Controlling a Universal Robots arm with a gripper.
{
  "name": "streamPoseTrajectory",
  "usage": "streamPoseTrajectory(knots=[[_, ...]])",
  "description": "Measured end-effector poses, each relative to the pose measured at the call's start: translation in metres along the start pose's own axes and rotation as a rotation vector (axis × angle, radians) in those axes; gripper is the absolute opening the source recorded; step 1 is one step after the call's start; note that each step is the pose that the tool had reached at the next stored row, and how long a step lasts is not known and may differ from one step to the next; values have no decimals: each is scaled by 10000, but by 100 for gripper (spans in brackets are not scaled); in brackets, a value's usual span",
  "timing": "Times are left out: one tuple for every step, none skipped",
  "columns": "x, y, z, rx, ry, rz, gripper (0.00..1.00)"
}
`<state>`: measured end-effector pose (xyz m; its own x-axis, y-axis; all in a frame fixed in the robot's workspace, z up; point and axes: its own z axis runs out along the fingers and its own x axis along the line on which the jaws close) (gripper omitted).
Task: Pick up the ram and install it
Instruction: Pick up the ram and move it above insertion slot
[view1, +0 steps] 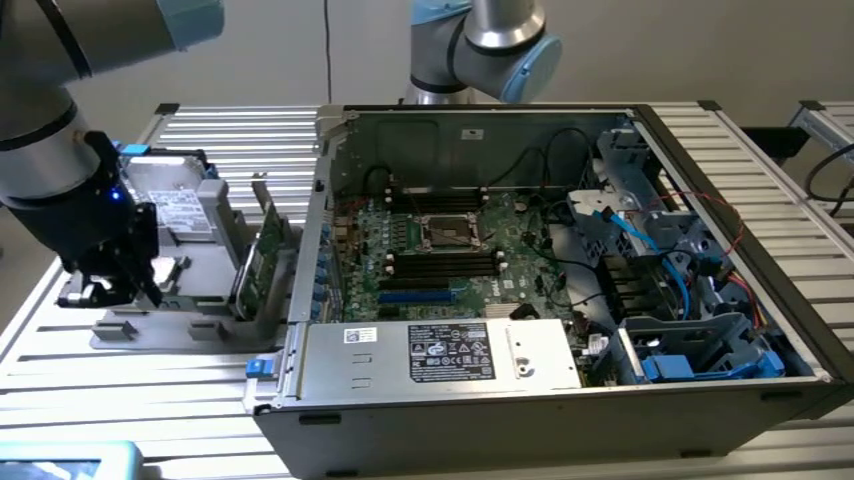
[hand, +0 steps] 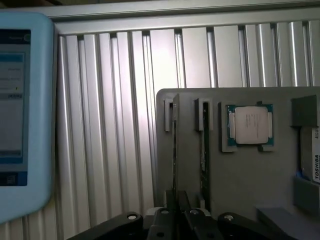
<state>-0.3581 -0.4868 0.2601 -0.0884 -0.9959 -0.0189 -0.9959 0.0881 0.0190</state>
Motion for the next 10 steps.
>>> streamPoseTrajectory(knots=[[3,5,-45,-1,1,-4,14],[5,9,-91,0,0,-7,14],[8,13,-136,0,0,-11,14],[9,15,-181,-1,1,-18,14],[10,15,-227,-1,0,-29,14],[13,15,-275,-1,0,-43,14],[15,16,-320,-2,2,-53,14],[18,17,-366,-1,1,-64,14],[20,17,-412,-2,2,-75,14],[22,18,-457,-3,3,-83,14]])
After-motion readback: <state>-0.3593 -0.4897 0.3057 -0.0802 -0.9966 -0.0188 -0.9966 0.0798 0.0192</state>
